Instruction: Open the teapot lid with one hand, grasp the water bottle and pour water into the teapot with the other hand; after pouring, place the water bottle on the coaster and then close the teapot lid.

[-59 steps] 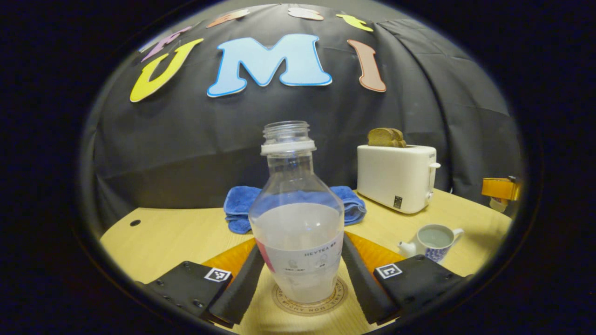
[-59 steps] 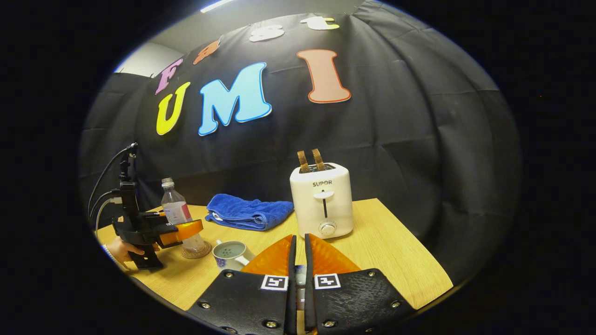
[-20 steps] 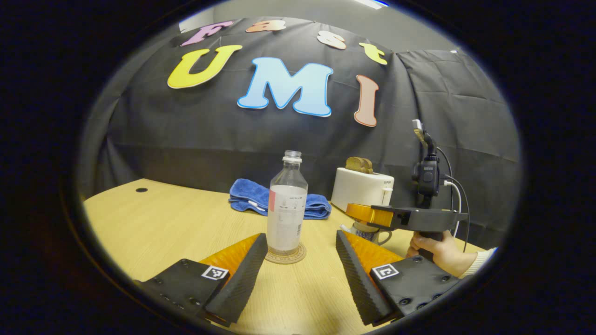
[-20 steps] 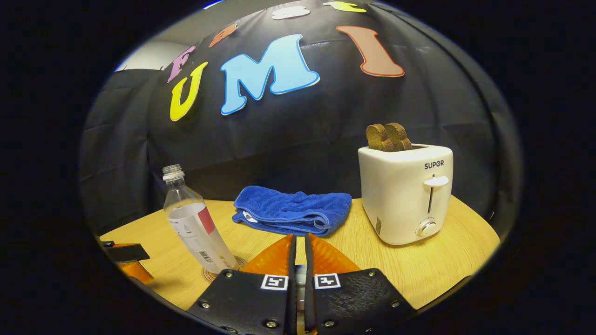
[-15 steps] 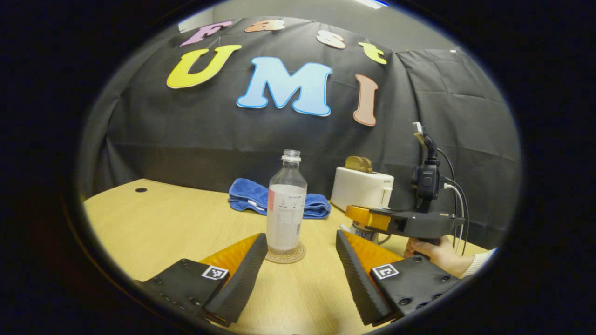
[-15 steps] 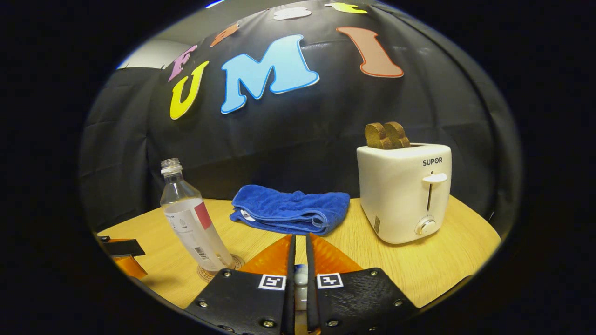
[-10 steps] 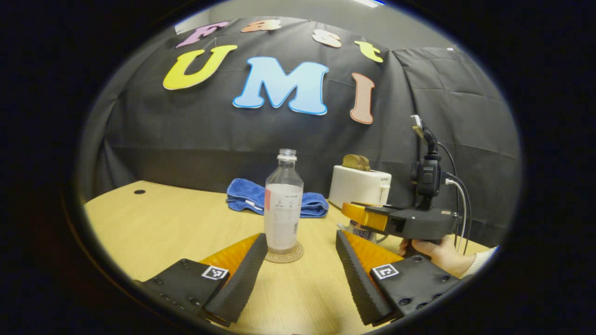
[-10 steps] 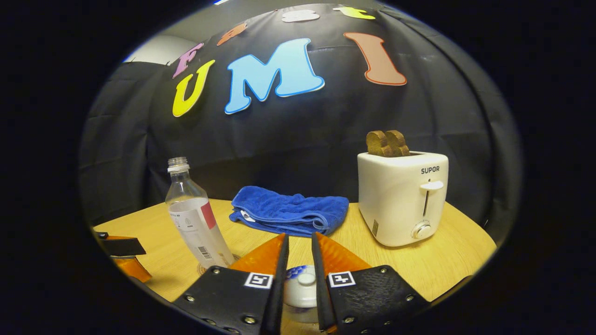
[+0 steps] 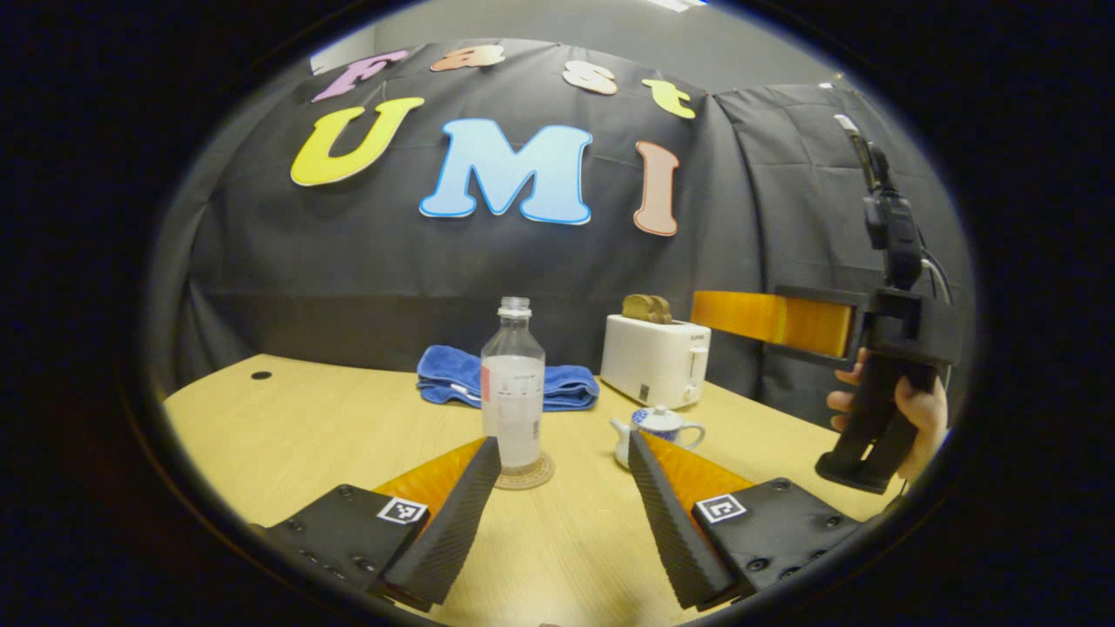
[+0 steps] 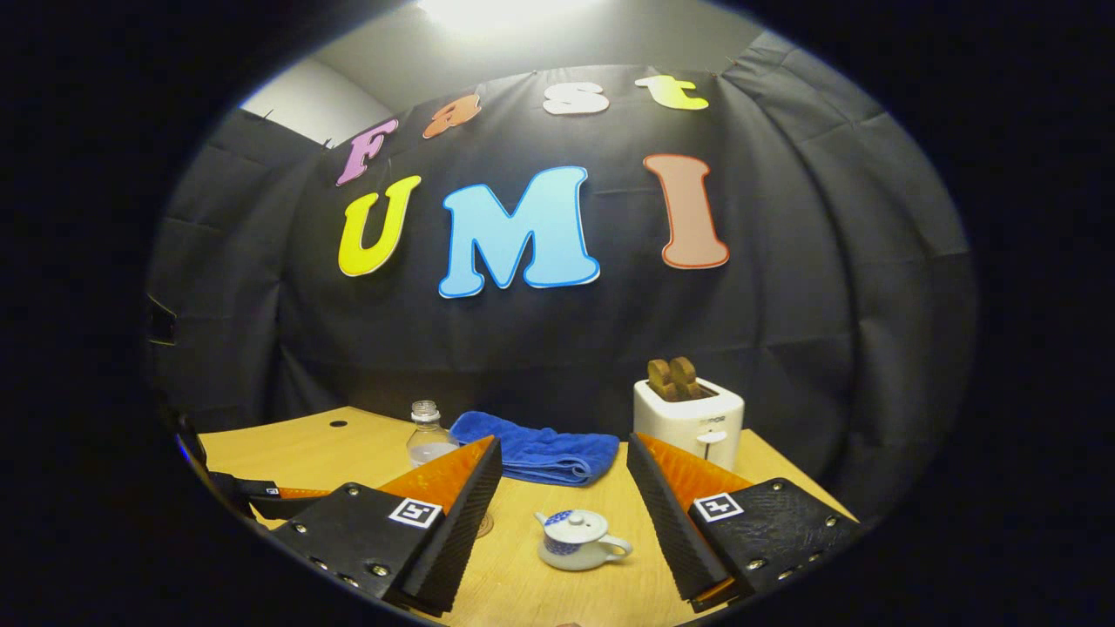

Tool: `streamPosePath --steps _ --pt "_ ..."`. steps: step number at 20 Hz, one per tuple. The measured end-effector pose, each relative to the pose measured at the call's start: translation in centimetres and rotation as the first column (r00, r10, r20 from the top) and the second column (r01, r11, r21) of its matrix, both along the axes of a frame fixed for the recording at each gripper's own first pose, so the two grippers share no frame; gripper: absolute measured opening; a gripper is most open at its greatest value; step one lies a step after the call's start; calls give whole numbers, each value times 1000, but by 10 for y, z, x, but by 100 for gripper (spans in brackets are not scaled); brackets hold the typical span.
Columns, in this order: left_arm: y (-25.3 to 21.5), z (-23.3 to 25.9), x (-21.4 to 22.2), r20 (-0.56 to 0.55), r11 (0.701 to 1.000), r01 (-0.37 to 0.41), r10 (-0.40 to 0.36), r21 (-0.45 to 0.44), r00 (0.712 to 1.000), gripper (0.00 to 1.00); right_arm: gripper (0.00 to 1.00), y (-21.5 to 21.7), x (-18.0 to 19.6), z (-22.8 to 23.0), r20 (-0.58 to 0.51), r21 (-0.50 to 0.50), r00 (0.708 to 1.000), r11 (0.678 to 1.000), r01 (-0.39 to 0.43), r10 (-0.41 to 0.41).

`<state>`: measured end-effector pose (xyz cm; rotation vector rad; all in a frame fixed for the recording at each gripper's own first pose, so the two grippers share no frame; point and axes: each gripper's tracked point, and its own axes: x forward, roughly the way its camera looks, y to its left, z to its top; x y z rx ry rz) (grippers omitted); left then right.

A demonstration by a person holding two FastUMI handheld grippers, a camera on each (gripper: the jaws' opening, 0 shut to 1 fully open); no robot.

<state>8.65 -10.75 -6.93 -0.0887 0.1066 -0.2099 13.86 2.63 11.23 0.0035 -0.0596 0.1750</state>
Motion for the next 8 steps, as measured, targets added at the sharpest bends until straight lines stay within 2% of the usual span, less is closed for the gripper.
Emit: streamPosePath --steps 4,8 --pt "-10 5 -38 15 998 0 -1 56 1000 99 89 -3 -69 -28 -50 -9 998 1000 28 -29" --pt "-23 7 -76 46 1000 1 -2 28 999 99 90 -3 -118 -56 -28 -41 995 995 91 -92"
